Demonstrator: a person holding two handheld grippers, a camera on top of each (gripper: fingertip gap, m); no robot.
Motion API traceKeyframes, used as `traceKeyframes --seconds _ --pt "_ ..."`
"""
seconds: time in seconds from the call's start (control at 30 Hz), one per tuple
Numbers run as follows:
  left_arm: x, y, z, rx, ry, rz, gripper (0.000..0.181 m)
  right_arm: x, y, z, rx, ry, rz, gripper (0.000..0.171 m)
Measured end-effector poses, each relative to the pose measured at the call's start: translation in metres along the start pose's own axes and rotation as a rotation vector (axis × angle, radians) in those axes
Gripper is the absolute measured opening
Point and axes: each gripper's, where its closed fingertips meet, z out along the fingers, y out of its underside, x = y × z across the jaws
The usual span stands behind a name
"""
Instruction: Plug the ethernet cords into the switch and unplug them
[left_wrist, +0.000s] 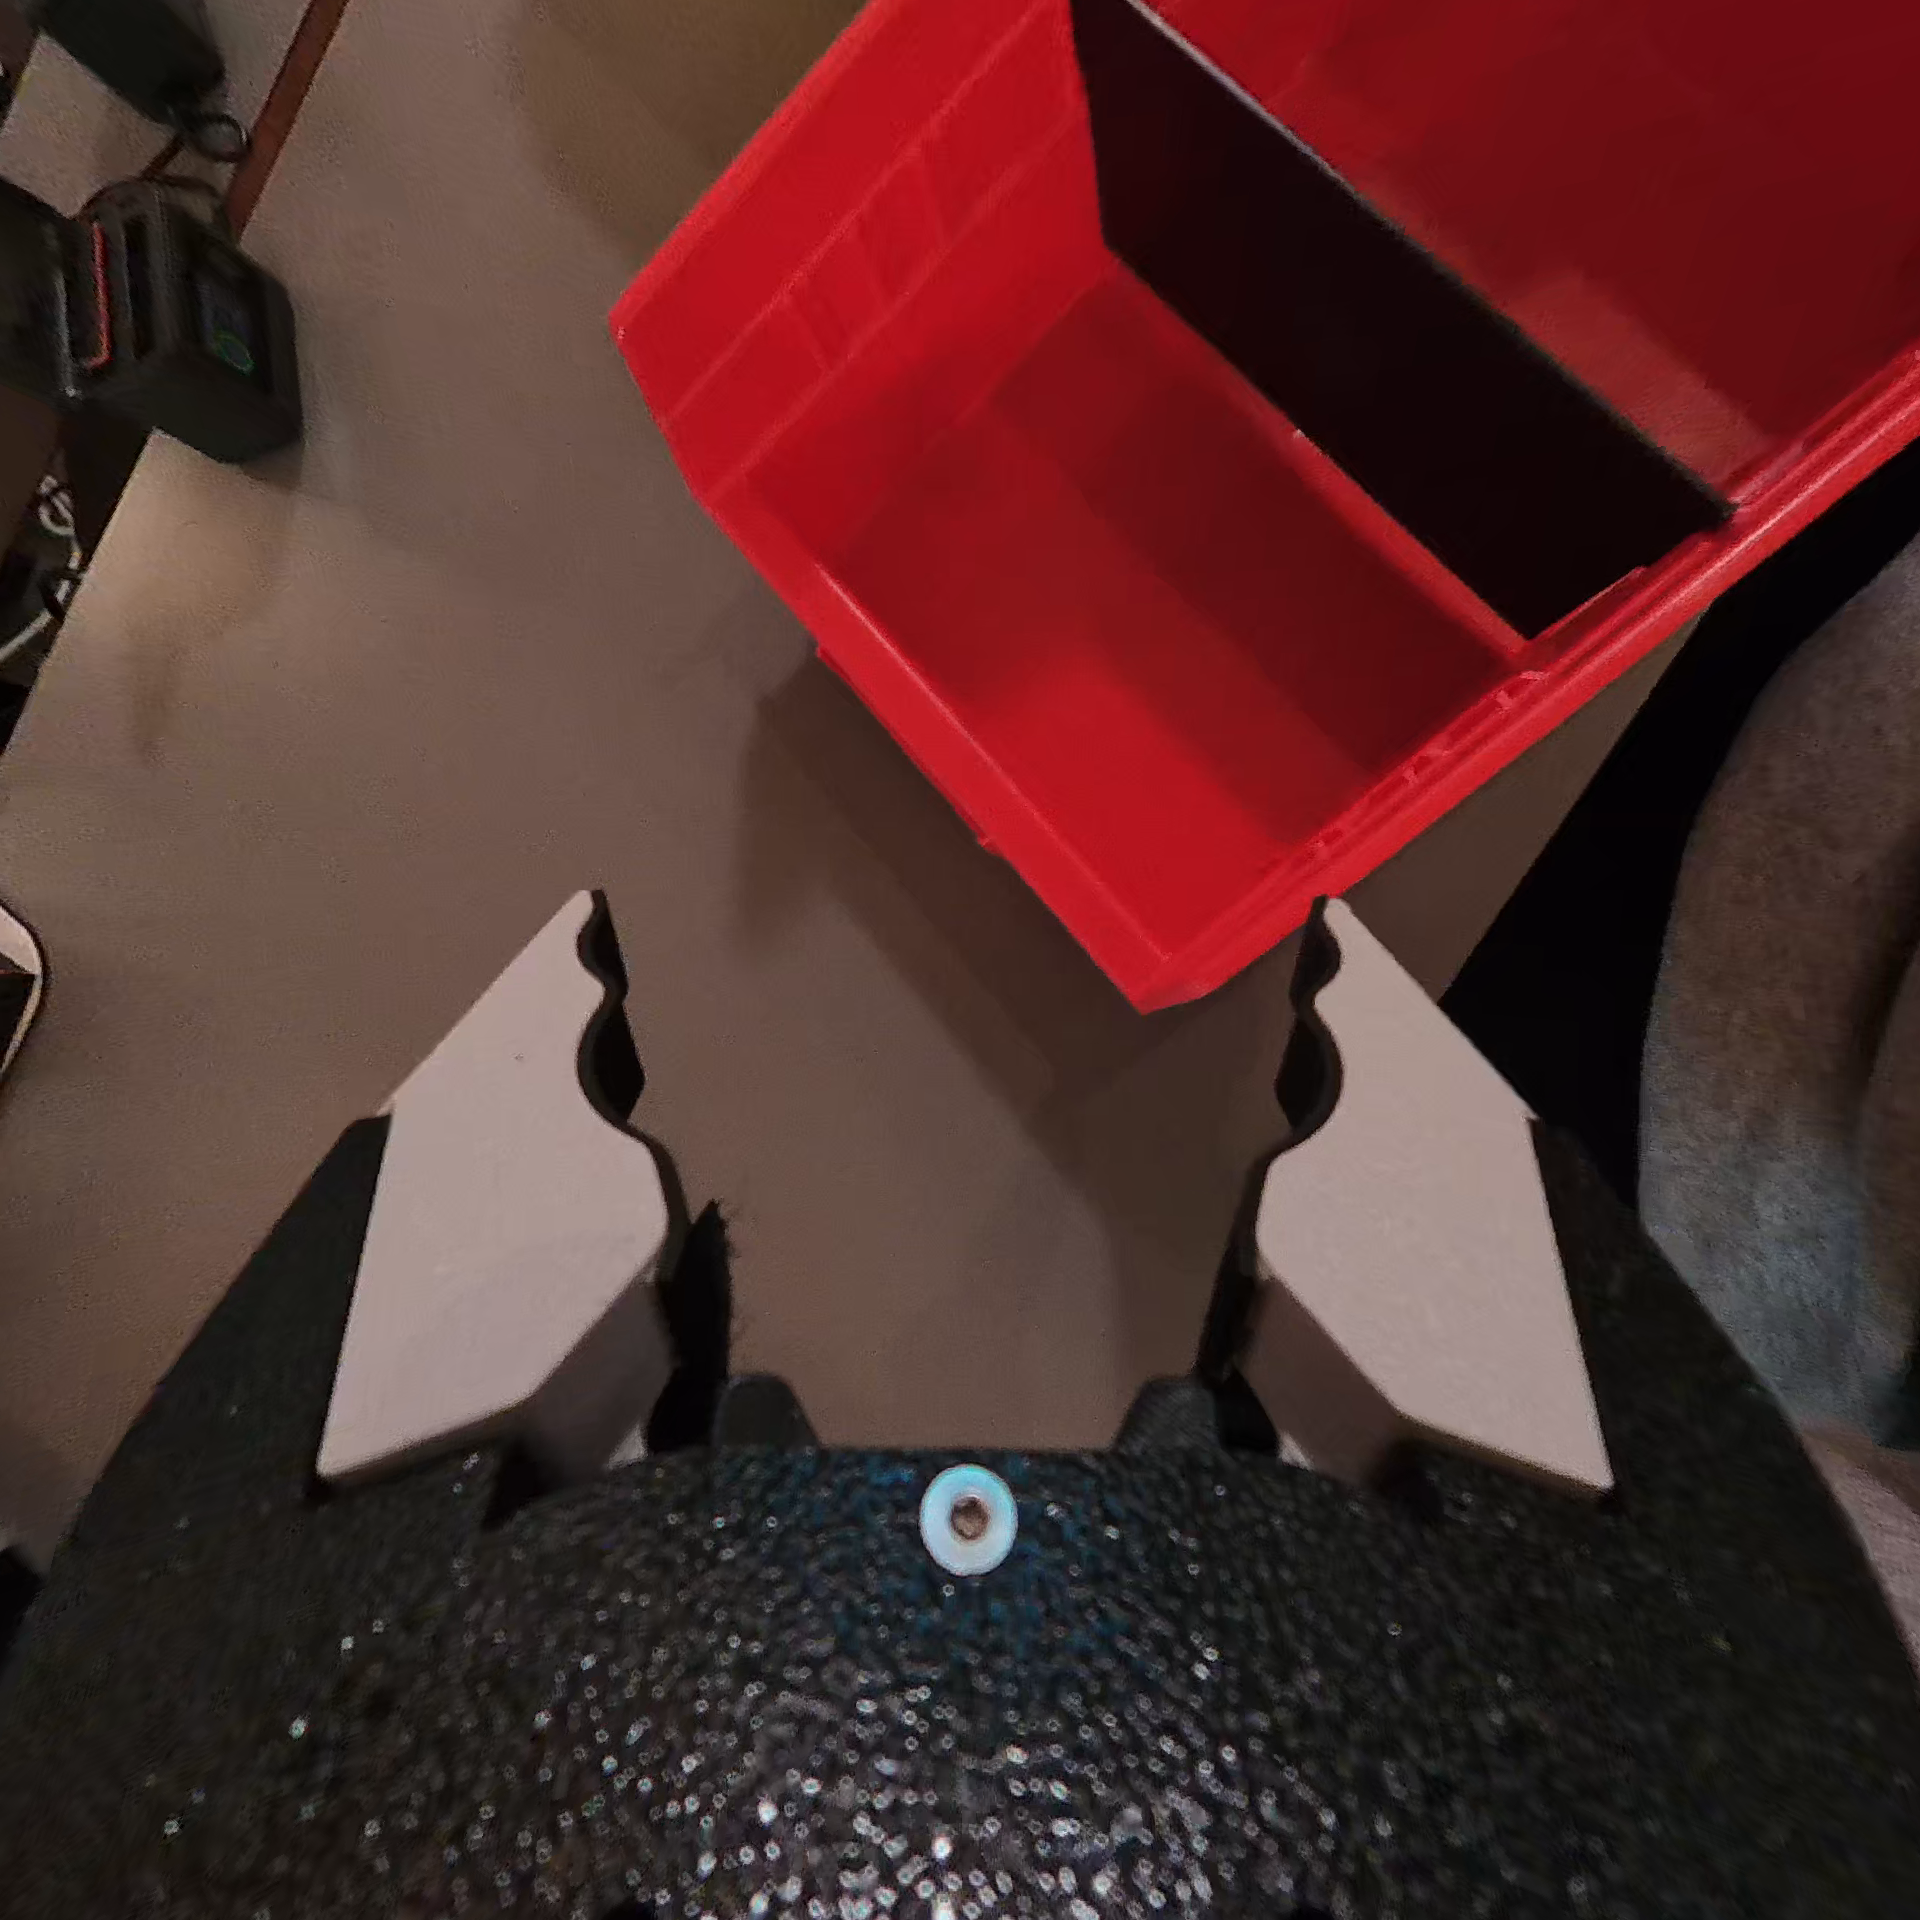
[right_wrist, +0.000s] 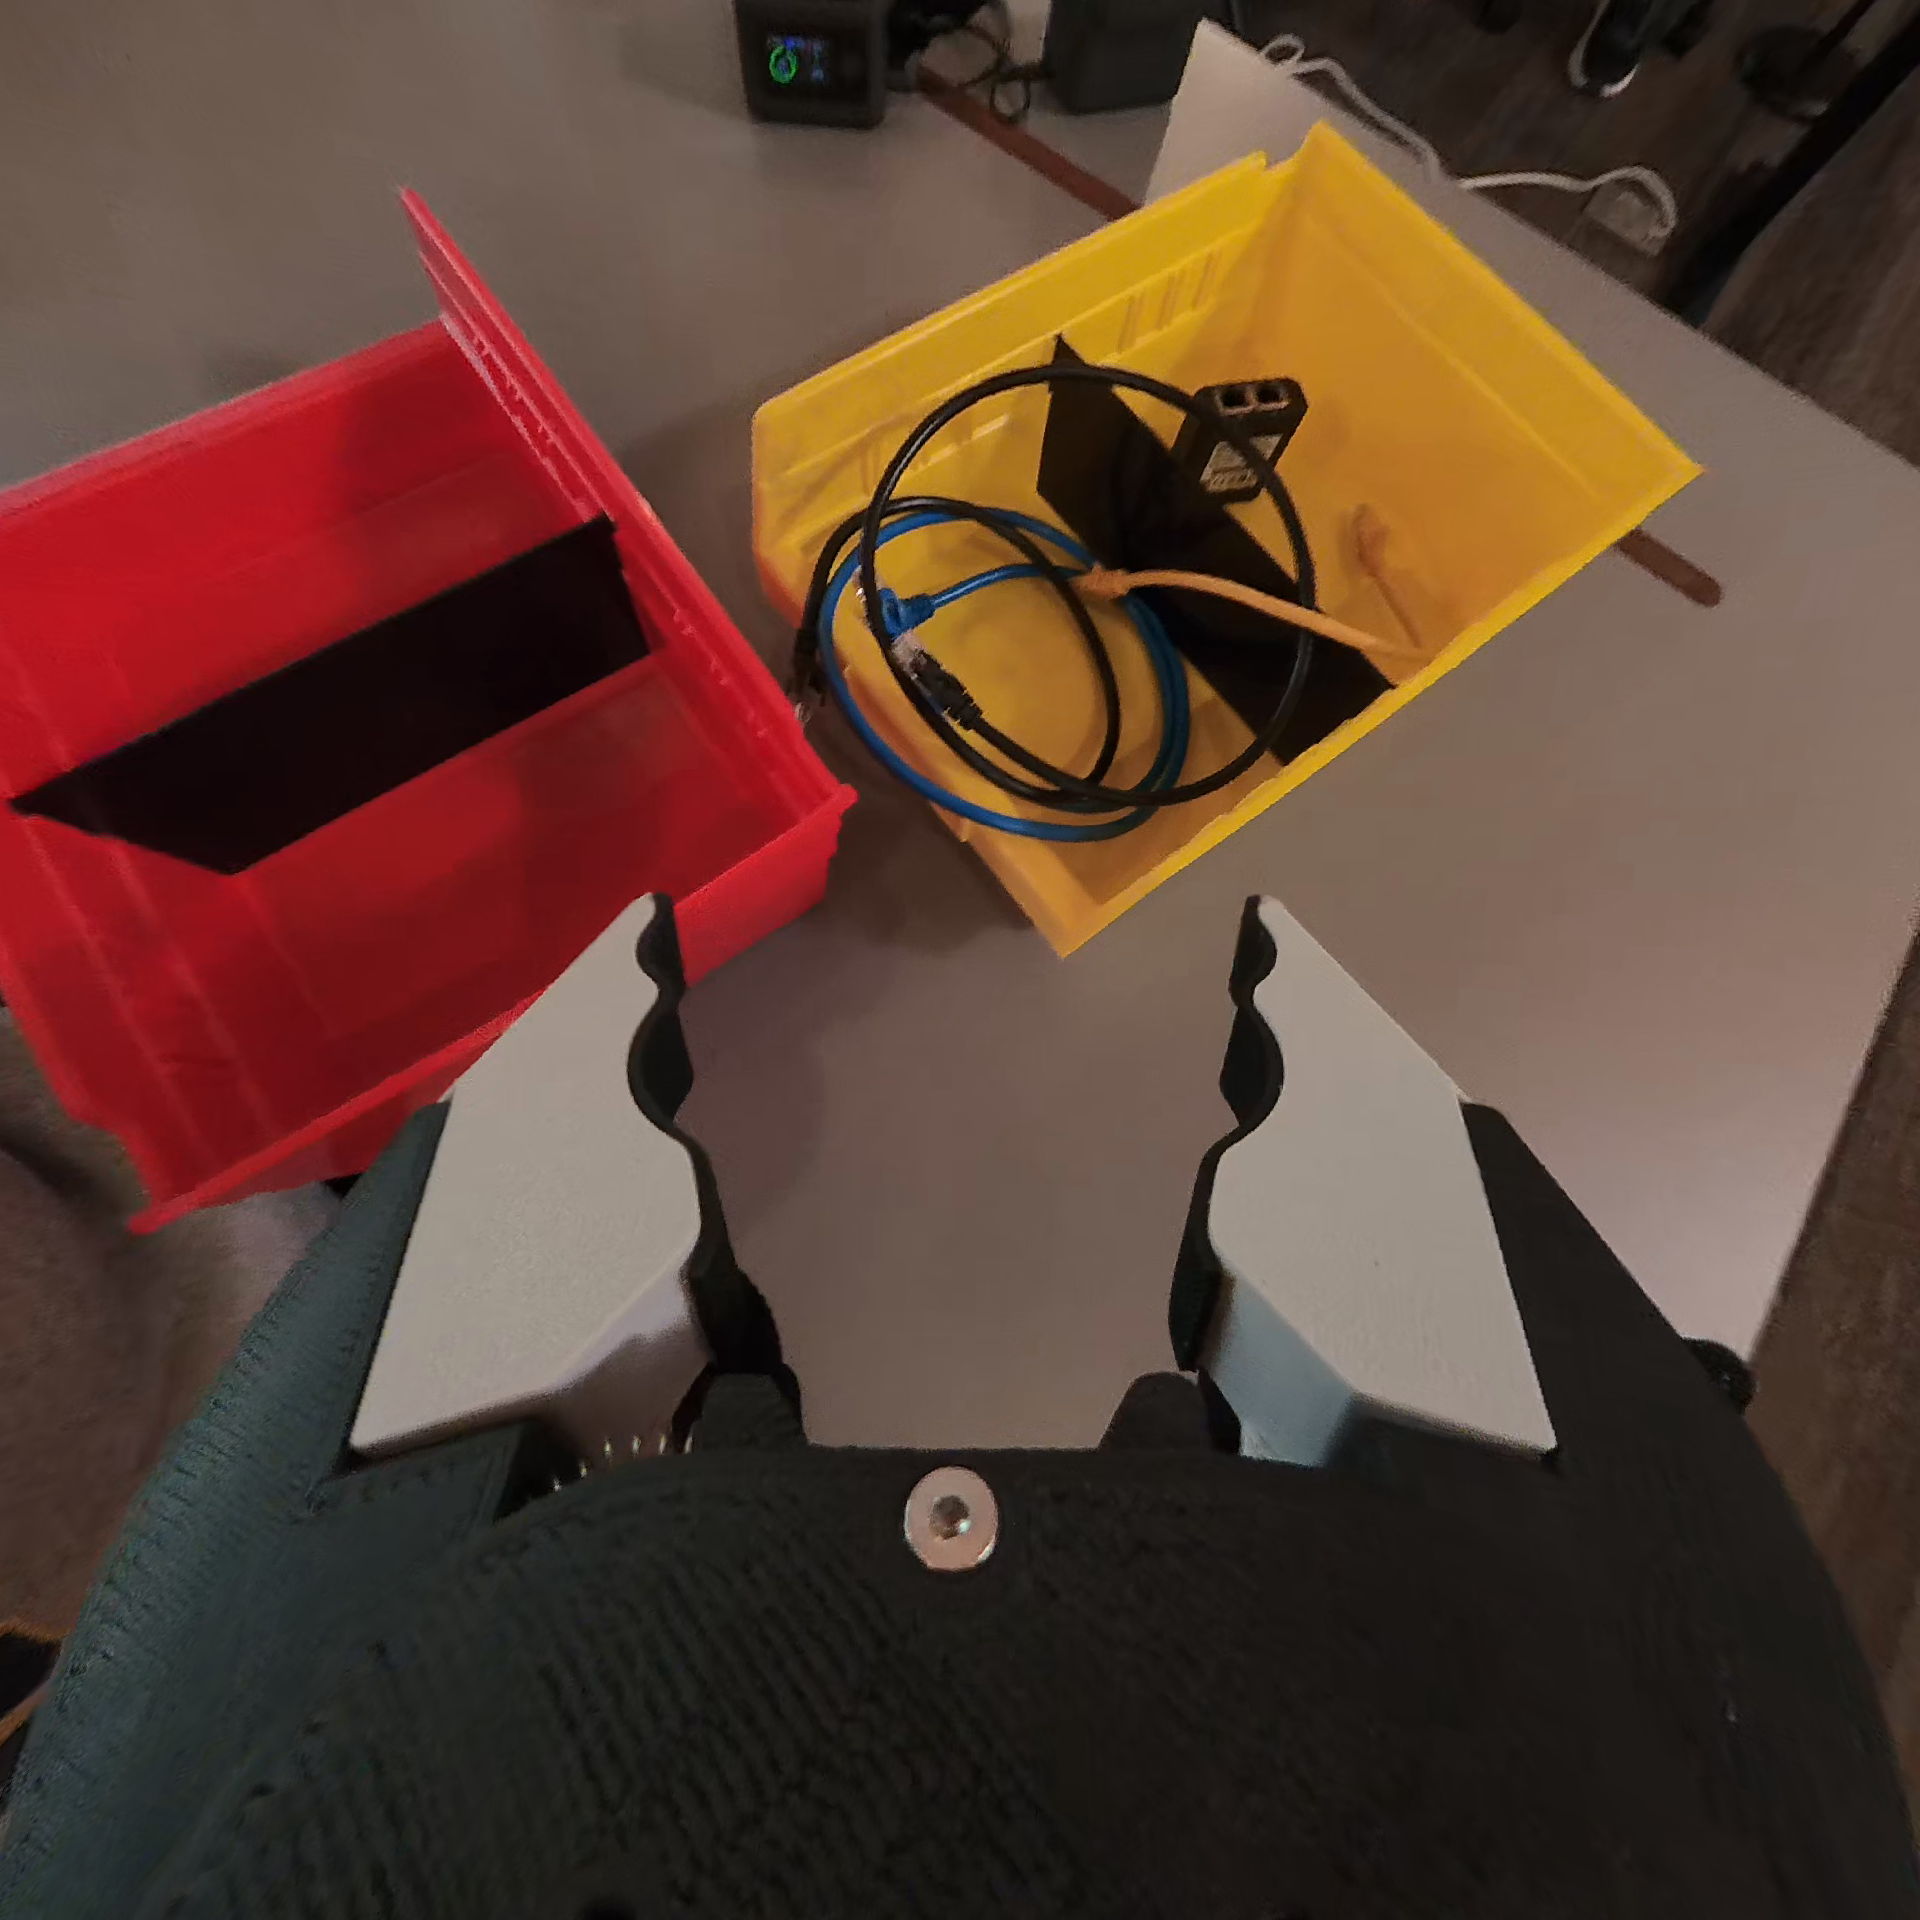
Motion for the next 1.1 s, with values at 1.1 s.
traceKeyframes --seconds 1.1 --pt "0.089 0.027 0.034 -0.273 0.508 -0.132 0.119 -0.092 0.062 0.079 -0.431 -0.274 -0.032 0.084"
